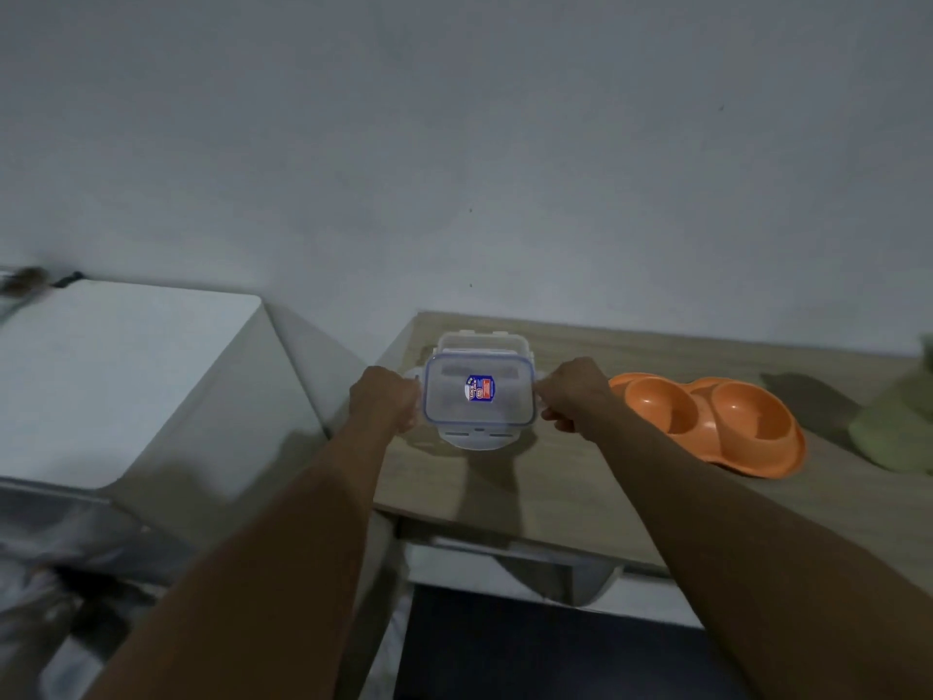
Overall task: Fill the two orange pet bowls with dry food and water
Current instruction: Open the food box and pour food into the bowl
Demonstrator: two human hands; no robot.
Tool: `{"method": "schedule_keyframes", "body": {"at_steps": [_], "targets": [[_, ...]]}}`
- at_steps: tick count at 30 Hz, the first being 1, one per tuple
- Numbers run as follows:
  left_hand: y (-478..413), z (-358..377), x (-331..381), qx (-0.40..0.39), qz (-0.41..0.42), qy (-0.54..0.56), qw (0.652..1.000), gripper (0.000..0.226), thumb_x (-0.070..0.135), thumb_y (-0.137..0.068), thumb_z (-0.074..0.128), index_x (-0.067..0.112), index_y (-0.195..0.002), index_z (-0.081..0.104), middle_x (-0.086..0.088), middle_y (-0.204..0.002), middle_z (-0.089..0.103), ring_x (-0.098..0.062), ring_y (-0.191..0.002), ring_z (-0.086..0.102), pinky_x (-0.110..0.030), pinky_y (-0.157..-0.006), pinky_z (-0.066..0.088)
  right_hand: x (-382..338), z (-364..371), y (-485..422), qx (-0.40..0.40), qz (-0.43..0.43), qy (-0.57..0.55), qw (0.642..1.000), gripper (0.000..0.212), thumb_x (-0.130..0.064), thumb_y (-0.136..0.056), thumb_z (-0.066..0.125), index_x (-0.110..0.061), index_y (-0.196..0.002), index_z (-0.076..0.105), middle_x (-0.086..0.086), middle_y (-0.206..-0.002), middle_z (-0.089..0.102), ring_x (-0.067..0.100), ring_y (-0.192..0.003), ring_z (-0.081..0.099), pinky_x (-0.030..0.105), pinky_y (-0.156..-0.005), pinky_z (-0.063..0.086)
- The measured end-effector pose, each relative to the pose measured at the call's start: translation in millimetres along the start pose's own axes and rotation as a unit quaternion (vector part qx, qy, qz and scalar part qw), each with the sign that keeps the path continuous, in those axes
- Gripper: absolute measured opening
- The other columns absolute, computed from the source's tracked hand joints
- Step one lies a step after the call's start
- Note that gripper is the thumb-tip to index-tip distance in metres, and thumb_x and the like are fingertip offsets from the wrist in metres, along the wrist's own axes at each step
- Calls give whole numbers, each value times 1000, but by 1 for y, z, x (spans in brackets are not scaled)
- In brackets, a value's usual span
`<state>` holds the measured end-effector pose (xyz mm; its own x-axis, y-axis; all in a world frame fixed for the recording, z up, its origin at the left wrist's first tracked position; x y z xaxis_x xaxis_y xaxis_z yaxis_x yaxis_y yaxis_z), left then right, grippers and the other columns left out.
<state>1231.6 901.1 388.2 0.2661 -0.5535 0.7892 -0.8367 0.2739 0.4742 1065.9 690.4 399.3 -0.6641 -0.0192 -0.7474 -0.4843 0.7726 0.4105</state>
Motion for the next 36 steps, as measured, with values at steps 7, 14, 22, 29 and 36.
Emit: {"method": "schedule_keyframes", "body": {"at_steps": [7,14,22,29,36], "targets": [[16,10,-66,-21,-56,-32,998,24,9,-91,61,4,-68,55,-13,-62,55,-20,-51,52,-26,-48,47,56,21,12,-51,55,28,997,7,1,-86,60,5,-83,66,23,-74,63,27,-54,58,33,-54,44],[16,10,-80,7,-13,-141,990,39,21,-89,64,-8,-114,63,-26,-113,67,-40,-105,66,-45,-88,56,91,31,18,-14,39,60,997,18,-8,-76,71,6,-64,70,19,-58,68,29,-54,66,42,-67,60],[17,-3,-80,103,5,-171,980,44,36,-88,67,-1,-112,67,-16,-117,68,-33,-113,63,-35,-89,51,105,30,20,16,39,76,996,28,-26,-71,76,2,-74,71,17,-67,72,33,-72,73,45,-73,62],[5,-5,-77,72,-1,-194,978,34,21,-93,60,-2,-117,65,-17,-121,66,-32,-114,61,-28,-83,48,94,22,14,26,48,90,994,27,-22,-82,69,4,-78,71,16,-69,68,30,-67,68,35,-65,56],[-13,-12,-28,106,74,-191,973,30,17,-97,49,1,-113,68,-18,-117,68,-36,-112,61,-37,-94,48,38,6,-4,95,-20,31,995,21,-8,-87,58,-4,-101,75,15,-107,72,32,-105,65,38,-89,53]]}}
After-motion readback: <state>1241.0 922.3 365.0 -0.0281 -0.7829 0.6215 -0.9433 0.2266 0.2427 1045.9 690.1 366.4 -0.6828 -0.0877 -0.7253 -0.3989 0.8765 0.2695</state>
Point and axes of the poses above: each hand's wrist, its own y-axis away from the middle knuckle, its own z-axis out of the palm, x = y × z, the point moved 8 cm from there along -y, towards the middle knuckle
